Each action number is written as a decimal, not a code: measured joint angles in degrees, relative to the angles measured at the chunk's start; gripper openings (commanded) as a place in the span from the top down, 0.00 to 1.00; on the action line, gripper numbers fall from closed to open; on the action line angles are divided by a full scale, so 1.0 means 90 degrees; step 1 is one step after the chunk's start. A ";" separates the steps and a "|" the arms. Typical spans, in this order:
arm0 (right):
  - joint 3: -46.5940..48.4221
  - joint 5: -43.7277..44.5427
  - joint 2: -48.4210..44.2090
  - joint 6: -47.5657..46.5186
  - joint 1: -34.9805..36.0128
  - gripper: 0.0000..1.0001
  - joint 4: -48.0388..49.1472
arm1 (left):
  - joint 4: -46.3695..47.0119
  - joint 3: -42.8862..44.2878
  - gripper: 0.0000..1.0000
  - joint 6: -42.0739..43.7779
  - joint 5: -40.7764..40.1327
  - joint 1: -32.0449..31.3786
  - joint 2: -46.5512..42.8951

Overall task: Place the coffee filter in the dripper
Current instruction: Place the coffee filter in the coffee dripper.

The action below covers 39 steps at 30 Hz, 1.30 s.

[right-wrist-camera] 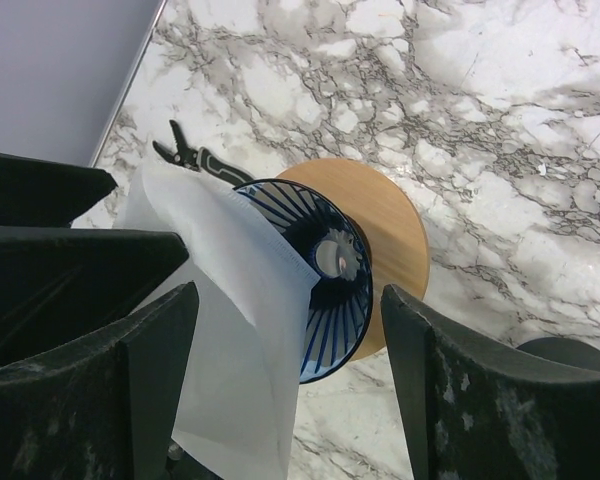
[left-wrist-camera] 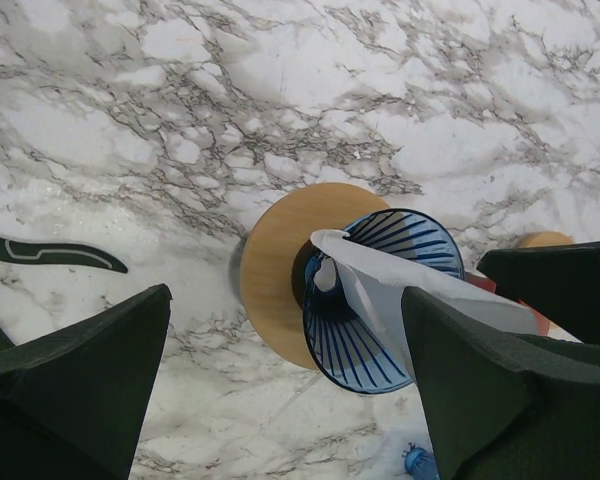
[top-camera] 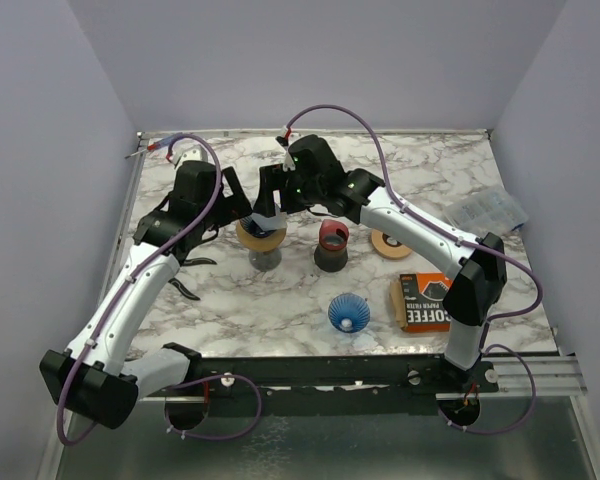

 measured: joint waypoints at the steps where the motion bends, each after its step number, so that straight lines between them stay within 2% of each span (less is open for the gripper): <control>1: 0.0002 0.0022 0.0000 0.0000 0.0000 0.22 -0.0002 | 0.0007 -0.0017 0.01 0.0005 0.0034 0.0000 0.0022; 23: 0.0214 0.0806 0.0083 -0.0170 0.0000 0.22 -0.0379 | 0.0034 -0.0168 0.01 0.0299 0.0078 0.0000 0.0124; 33: 0.0211 0.0731 0.0131 -0.0158 -0.0102 0.22 -0.0406 | 0.0049 -0.0240 0.01 0.0364 0.0061 0.0000 0.0102; 39: -0.0177 0.0413 0.0129 -0.0090 -0.0367 0.22 -0.0338 | 0.0049 -0.0243 0.01 0.0427 -0.0007 0.0000 0.0068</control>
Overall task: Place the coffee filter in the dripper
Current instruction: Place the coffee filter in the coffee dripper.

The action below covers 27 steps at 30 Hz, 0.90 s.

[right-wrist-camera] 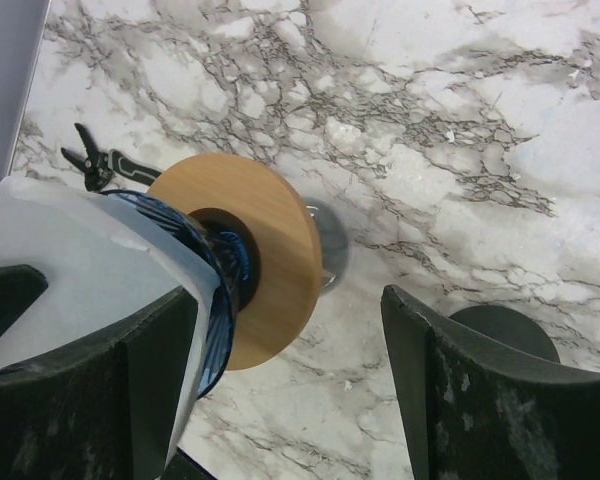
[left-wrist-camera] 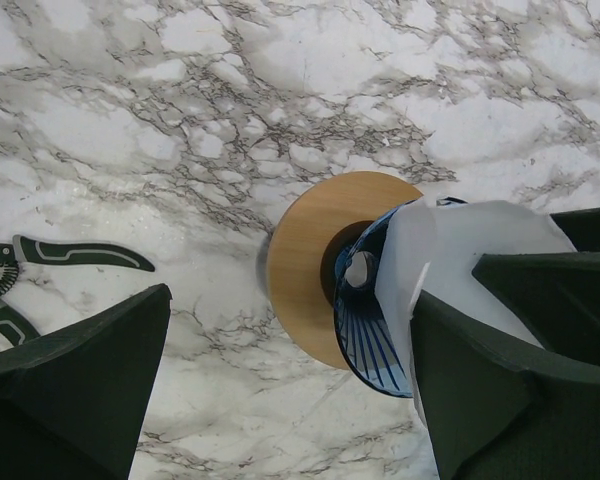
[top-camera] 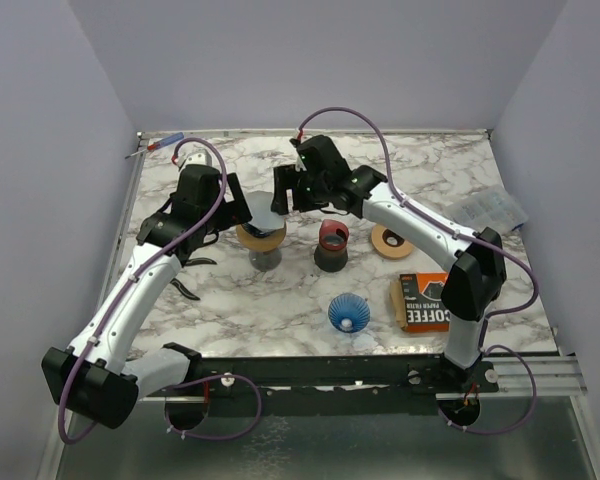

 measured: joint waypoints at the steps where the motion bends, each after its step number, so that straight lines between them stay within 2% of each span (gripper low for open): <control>1: -0.0032 -0.0049 0.0000 0.0000 -0.0039 0.22 -0.0002 | 0.0000 -0.0010 0.01 0.0007 -0.0019 0.0000 -0.0022; 27: -0.0736 -0.1260 -0.0238 0.0301 -0.0515 0.22 0.0675 | -0.0170 -0.0097 0.01 0.0355 -0.0537 0.0000 -0.0085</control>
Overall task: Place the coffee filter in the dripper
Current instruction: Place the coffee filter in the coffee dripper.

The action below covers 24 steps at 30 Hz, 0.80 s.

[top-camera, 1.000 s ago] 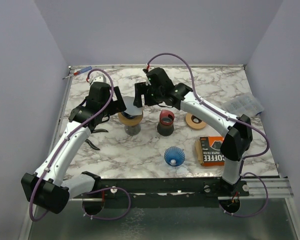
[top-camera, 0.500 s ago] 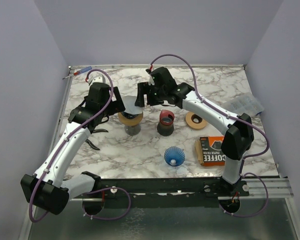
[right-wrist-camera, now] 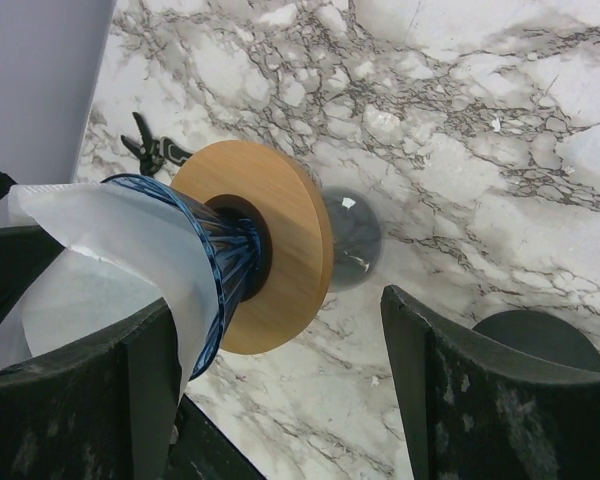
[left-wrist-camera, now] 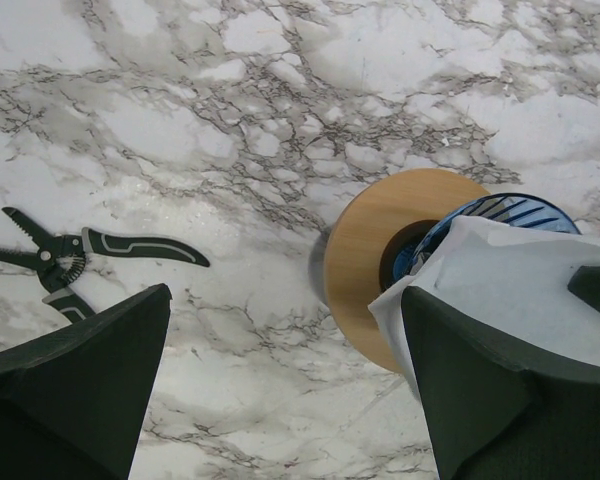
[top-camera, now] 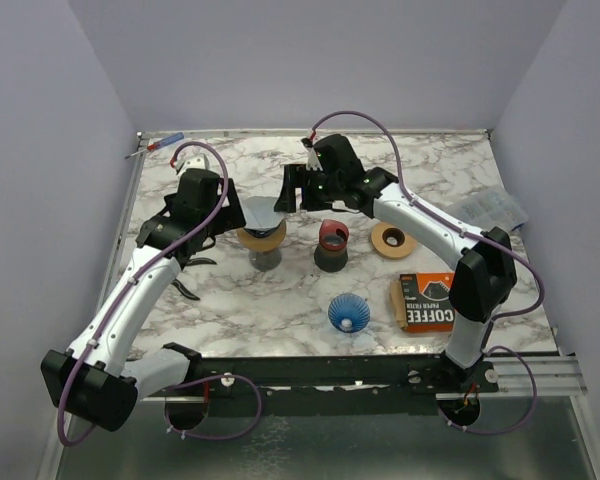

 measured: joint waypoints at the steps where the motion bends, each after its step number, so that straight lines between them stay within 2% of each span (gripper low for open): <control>1: -0.0036 -0.0041 -0.0024 0.0015 -0.0012 0.22 0.0029 | -0.0029 -0.0027 0.01 0.0012 -0.0036 0.0000 -0.0022; 19: -0.0228 -0.0488 -0.0097 0.0143 -0.0146 0.22 0.0369 | -0.0131 -0.0087 0.01 0.0124 -0.0202 0.0000 -0.0253; 24: -0.0231 -0.0741 -0.0158 0.0100 -0.0146 0.19 0.0486 | -0.0075 -0.0087 0.01 0.0121 -0.0015 0.0000 -0.0253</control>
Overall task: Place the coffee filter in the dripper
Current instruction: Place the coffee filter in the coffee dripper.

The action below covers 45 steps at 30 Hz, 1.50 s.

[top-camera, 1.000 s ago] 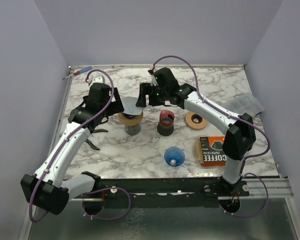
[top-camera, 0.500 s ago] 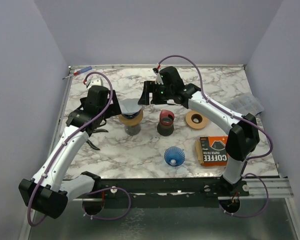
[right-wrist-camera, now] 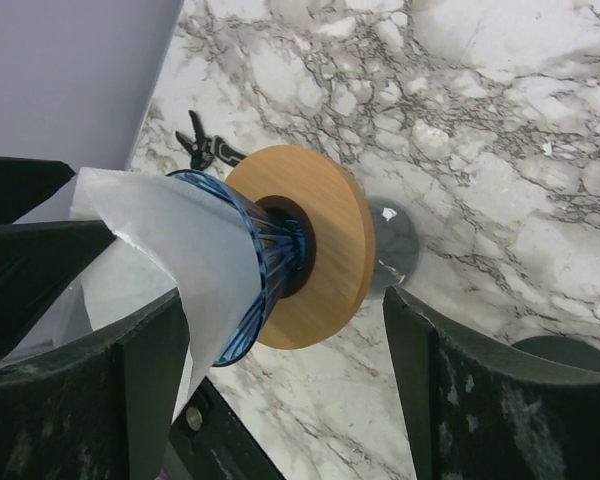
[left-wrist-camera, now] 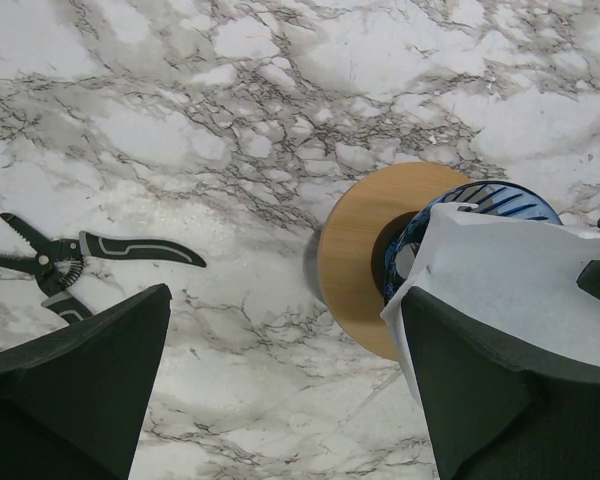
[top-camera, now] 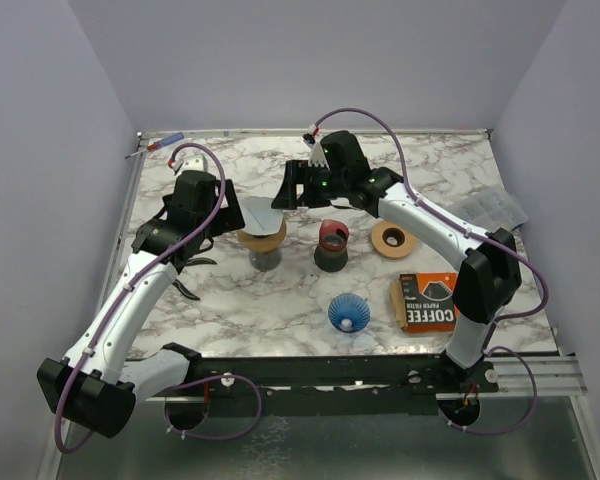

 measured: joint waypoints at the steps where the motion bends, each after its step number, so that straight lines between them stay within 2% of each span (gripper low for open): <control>1: 0.0002 -0.0049 -0.0010 -0.0019 0.0000 0.18 0.0029 | 0.0027 0.0000 0.01 0.0000 0.0061 0.0000 0.0000; 9: 0.0015 -0.0391 -0.0017 -0.0129 0.0002 0.16 0.0129 | 0.0233 0.0000 0.01 0.0000 0.0425 0.0002 0.0066; 23: 0.0755 -0.0206 0.0539 -0.0454 0.0199 0.16 -0.0216 | 0.0512 -0.0070 0.01 -0.0019 0.0792 0.0002 0.0352; 33: 0.0959 -0.0061 0.0986 -0.0505 0.0243 0.17 -0.0549 | 0.0680 -0.0245 0.01 -0.0027 0.0848 0.0000 0.0493; 45: 0.0991 0.0000 0.1030 -0.0527 0.0272 0.17 -0.0658 | 0.0731 -0.0576 0.01 -0.0078 0.0789 0.0002 0.0498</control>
